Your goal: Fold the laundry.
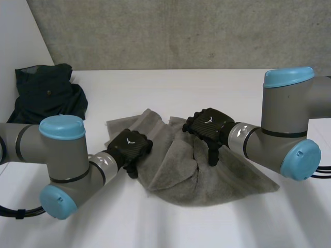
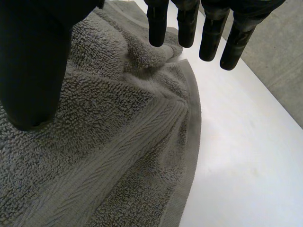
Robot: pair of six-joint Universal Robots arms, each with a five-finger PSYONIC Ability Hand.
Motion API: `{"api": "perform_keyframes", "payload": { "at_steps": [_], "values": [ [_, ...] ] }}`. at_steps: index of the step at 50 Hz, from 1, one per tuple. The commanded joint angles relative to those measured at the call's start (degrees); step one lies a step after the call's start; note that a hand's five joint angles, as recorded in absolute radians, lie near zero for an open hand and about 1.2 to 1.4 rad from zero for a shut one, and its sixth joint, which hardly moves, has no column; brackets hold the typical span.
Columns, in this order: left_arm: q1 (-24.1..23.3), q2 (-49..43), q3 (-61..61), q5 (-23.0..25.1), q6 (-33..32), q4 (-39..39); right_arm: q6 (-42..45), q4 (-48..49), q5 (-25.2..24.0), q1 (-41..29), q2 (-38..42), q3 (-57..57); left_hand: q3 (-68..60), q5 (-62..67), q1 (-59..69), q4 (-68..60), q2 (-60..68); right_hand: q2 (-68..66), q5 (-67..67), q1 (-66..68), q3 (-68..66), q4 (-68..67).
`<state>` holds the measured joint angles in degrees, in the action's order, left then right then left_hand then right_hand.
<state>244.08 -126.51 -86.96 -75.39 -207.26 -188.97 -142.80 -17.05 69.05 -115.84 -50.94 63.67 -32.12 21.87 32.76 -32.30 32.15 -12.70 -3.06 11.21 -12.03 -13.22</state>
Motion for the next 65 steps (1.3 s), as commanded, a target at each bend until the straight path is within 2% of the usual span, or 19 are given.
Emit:
{"api": "perform_keyframes", "payload": {
  "at_steps": [1,4,14,19,24,31,34,39,40,41,43,44,48,55,60,65],
  "values": [
    [-0.10,-1.28,3.37,-1.60,0.10,0.10,-0.11,0.00,0.30,0.35,-0.03,1.11,-38.43,38.68,37.79,-38.25,38.39,0.94,1.29,0.56,0.27,1.45],
    [-0.18,-1.02,3.81,-1.60,0.27,0.10,-0.11,0.09,0.38,0.53,-0.12,1.46,-47.87,48.12,47.23,-47.69,47.83,0.77,1.13,0.73,0.10,1.28],
    [-2.12,3.81,2.67,-1.69,0.19,0.71,0.15,0.18,0.38,0.62,-0.03,-0.38,-47.88,48.13,47.24,-47.70,47.85,2.70,3.06,-1.21,2.03,3.22],
    [-2.03,9.34,-0.75,-1.60,0.10,1.33,0.15,-2.19,-0.14,0.53,1.02,-7.58,-47.88,48.13,47.24,-47.70,47.85,2.70,3.06,-1.21,2.03,3.22],
    [-1.50,15.14,-4.09,-1.60,0.10,2.46,0.59,-9.48,-2.78,0.62,6.81,-17.06,-47.88,48.13,47.24,-47.70,47.85,2.70,3.06,-1.21,2.03,3.22],
    [-1.50,19.63,-5.94,-1.78,0.10,3.44,0.77,-21.35,-11.12,0.44,15.07,-27.80,-47.88,48.13,47.24,-47.70,47.85,2.70,3.06,-1.21,2.03,3.22],
    [-1.41,20.33,-6.03,-1.69,0.01,3.52,1.73,-24.60,-11.92,-0.09,18.94,-31.66,-47.88,48.13,47.24,-47.70,47.85,2.70,3.06,-1.21,2.03,3.22],
    [-0.89,20.78,-5.85,-1.69,0.01,3.44,4.72,-25.05,-8.06,-0.18,22.81,-34.83,-47.88,48.13,47.24,-47.70,47.85,0.98,1.34,0.52,0.31,1.49],
    [-0.71,20.86,-5.68,-1.69,0.01,3.35,5.16,-24.96,-7.18,-0.18,23.08,-35.10,-47.88,48.13,47.24,-47.70,47.85,-6.39,-6.03,7.89,-7.06,-5.88],
    [-0.28,20.86,-5.33,-1.69,0.01,3.09,5.95,-24.53,-5.26,-0.18,23.34,-35.71,-47.88,48.13,47.24,-47.70,47.85,-29.44,-29.09,30.94,-30.11,-28.93],
    [0.52,20.86,-4.89,-1.69,-0.08,2.91,5.78,-23.04,-2.97,-0.18,23.43,-37.55,-47.88,48.13,47.24,-47.70,47.85,-57.46,-57.10,58.96,-58.13,-56.95],
    [1.04,20.86,-4.54,-1.60,-0.08,2.65,5.43,-21.72,-1.74,-0.18,23.43,-38.95,-47.88,48.13,47.24,-47.70,47.85,-67.20,-66.84,68.70,-67.87,-66.69],
    [2.98,19.55,0.90,-1.51,-0.78,0.98,-1.04,-11.72,4.24,-0.18,22.30,-47.12,-47.88,48.13,47.24,-47.70,47.85,-67.30,-66.94,68.79,-67.97,-66.78],
    [3.24,16.12,14.35,-6.78,-1.39,-9.29,-12.75,0.42,6.45,-0.09,14.30,-50.04,-47.88,48.13,47.24,-47.70,47.85,-67.30,-66.94,68.79,-67.97,-66.78],
    [2.55,16.47,14.63,-11.00,-1.04,-25.09,-17.42,8.25,8.47,0.62,5.00,-42.60,-47.88,48.13,47.24,-47.70,47.85,-67.30,-66.94,68.79,-67.97,-66.78],
    [1.14,17.60,9.03,-11.18,-1.39,-30.57,-15.85,9.49,7.33,0.97,-2.92,-27.40,-47.88,48.13,47.24,-47.70,47.85,-67.30,-66.94,68.79,-67.97,-66.78]
  ]
}}
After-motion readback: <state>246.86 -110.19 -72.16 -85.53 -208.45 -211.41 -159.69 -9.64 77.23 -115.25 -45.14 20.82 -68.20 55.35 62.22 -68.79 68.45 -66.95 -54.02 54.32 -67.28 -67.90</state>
